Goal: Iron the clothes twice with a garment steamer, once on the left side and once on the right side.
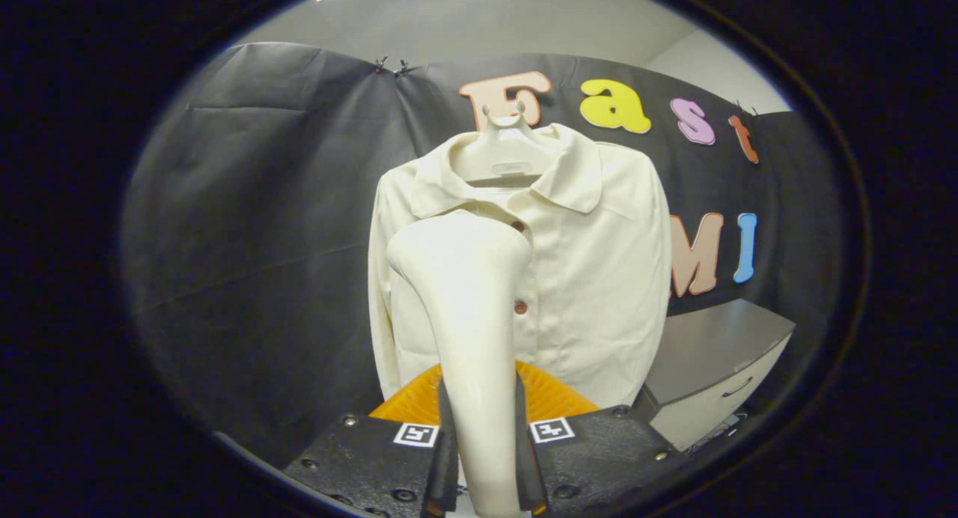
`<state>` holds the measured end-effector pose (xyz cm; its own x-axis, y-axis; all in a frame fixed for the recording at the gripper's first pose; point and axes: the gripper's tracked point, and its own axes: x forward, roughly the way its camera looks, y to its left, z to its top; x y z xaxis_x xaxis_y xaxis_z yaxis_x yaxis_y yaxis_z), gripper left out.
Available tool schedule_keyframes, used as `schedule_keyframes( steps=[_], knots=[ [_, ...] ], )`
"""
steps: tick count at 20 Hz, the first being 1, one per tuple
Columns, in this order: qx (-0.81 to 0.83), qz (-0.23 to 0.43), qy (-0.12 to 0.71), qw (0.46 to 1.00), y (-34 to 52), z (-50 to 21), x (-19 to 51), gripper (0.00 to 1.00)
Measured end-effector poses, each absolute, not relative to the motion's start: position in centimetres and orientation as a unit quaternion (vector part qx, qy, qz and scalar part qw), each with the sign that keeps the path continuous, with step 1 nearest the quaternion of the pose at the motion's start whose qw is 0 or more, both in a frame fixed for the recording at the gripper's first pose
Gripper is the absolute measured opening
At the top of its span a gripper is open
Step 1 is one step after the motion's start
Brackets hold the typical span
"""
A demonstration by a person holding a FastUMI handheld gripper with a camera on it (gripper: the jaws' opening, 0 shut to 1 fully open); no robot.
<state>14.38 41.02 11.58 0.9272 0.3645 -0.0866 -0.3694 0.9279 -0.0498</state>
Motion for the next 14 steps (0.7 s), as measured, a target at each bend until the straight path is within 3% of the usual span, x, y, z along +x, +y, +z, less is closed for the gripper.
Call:
schedule_keyframes(
  steps=[14],
  knots=[
    [-0.058, 0.185, 0.064, 0.979, 46.2, 6.9, 20.2, 0.3]
  ],
)
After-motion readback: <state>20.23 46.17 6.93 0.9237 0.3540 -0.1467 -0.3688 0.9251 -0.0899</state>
